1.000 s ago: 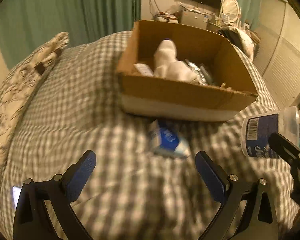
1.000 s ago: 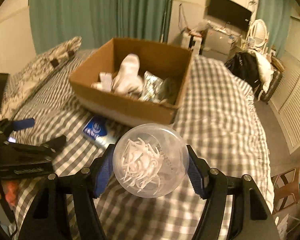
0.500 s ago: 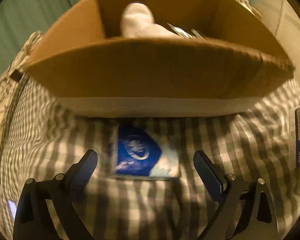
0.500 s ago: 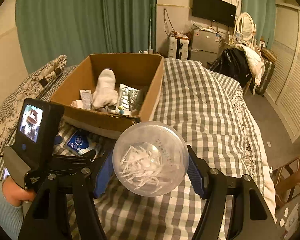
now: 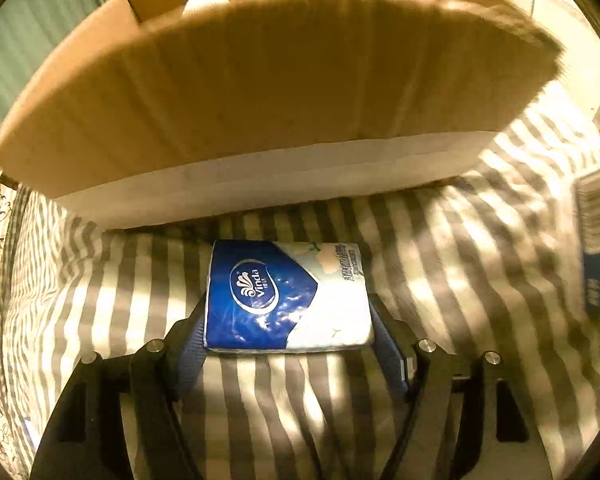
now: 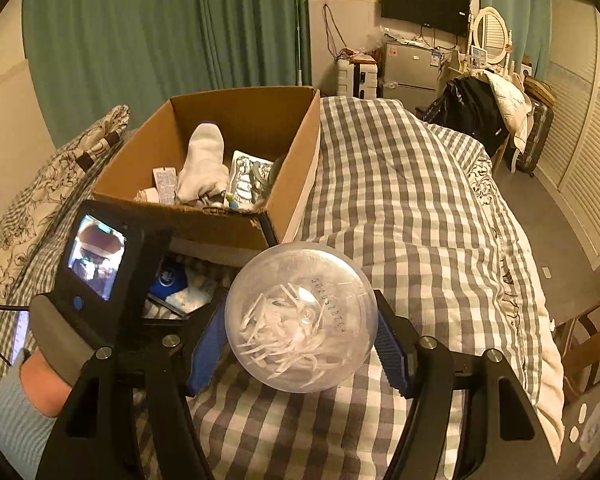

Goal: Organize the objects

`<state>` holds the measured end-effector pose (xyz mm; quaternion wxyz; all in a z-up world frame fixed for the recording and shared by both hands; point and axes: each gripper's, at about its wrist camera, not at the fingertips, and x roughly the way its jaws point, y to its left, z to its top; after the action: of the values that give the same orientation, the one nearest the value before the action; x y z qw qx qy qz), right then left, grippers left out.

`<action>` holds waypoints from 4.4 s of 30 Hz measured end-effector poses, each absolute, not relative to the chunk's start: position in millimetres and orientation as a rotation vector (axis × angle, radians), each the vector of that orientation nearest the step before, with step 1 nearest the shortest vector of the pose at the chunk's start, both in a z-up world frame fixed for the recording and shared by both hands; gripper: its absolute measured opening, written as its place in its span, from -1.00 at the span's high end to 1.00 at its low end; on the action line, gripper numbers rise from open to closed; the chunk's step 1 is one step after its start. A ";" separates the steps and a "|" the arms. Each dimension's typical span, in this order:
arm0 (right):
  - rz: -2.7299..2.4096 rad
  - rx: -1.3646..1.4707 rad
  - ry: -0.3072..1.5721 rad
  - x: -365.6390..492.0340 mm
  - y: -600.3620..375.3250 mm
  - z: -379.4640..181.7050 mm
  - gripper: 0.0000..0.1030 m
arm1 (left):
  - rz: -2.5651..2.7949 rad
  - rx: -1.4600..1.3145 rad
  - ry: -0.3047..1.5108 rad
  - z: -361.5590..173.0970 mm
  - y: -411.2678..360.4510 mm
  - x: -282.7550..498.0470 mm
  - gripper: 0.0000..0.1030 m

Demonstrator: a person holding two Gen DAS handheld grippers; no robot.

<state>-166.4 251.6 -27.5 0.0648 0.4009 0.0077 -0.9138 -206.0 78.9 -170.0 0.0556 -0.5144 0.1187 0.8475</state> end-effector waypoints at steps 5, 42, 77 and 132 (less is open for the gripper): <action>-2.753 1.231 0.045 -162.7 249.7 -31.1 -0.30 | 2.594 -1.522 0.226 -143.3 64.9 -184.8 -0.43; -2.777 0.791 0.111 -169.3 198.5 127.8 -0.19 | 2.793 -0.911 -0.079 59.8 14.2 -184.8 -0.43; -2.850 0.895 0.047 -312.5 211.6 87.9 -0.73 | 2.753 -1.102 -0.059 -1.3 22.5 -287.2 -0.92; -3.084 0.581 0.122 -134.2 223.5 71.6 -0.99 | 3.091 -0.605 -0.057 23.9 -1.7 -92.8 -1.00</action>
<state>-134.2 223.5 71.6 0.0004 0.1851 0.0390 -0.9820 -92.8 -1.7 23.9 -0.0042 -0.1921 -0.0180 0.9812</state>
